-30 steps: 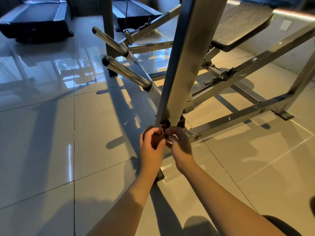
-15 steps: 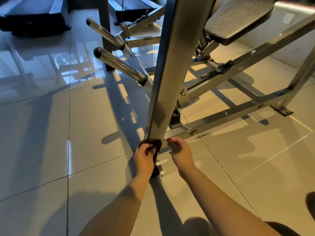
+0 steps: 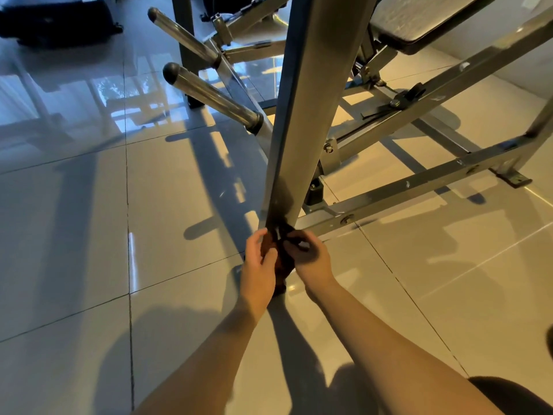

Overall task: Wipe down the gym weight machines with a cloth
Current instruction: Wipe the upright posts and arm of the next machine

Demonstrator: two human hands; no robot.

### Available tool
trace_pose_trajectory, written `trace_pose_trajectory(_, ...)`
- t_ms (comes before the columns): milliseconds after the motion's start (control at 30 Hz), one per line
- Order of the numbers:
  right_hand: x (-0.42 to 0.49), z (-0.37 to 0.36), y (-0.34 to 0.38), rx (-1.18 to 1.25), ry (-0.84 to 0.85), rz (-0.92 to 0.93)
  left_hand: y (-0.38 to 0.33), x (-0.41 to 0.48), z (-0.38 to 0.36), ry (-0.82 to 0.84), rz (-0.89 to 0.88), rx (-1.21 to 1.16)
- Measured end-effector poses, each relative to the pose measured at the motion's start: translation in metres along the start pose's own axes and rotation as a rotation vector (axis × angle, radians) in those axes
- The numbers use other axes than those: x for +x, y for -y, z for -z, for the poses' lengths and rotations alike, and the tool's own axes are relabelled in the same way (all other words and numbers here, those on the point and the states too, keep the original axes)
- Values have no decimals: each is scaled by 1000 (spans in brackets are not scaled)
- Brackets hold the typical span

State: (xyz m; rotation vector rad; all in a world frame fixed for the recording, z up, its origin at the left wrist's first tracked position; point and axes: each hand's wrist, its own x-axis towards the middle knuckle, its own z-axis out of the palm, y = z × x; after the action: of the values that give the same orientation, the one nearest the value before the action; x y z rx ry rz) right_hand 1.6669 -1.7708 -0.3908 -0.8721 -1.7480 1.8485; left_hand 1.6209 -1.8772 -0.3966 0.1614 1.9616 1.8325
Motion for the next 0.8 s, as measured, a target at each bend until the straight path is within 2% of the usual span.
trace_pose_trajectory(67, 10, 5, 2, 119, -127, 76, 10, 10, 11, 2, 46, -5)
trace_pose_trajectory(133, 20, 7, 8, 108, -240, 157, 22, 18, 21, 32, 91, 44)
trace_pose_trajectory(233, 25, -11, 18, -165, -376, 379, 37, 24, 30, 79, 156, 63)
trace_pose_trajectory(300, 29, -27, 9, -270, -376, 517, 42, 30, 34, 82, 179, 40)
trace_pose_trajectory(367, 29, -38, -8, -292, -363, 434, 45, 36, 37, 79, 186, 19)
trace_pose_trajectory(467, 17, -53, -41, -201, -264, 241, 52, 39, 39, 66, 177, -24)
trace_pose_trajectory(633, 16, -66, -87, -174, -262, -24, 72, 35, 31, 53, 184, -62)
trace_pose_trajectory(700, 16, -62, -88, -193, -260, -50, 72, 32, 31, 48, 200, -58)
trace_pose_trajectory(800, 14, -54, -63, -163, -319, 93, 66, 36, 35, 42, 206, -61)
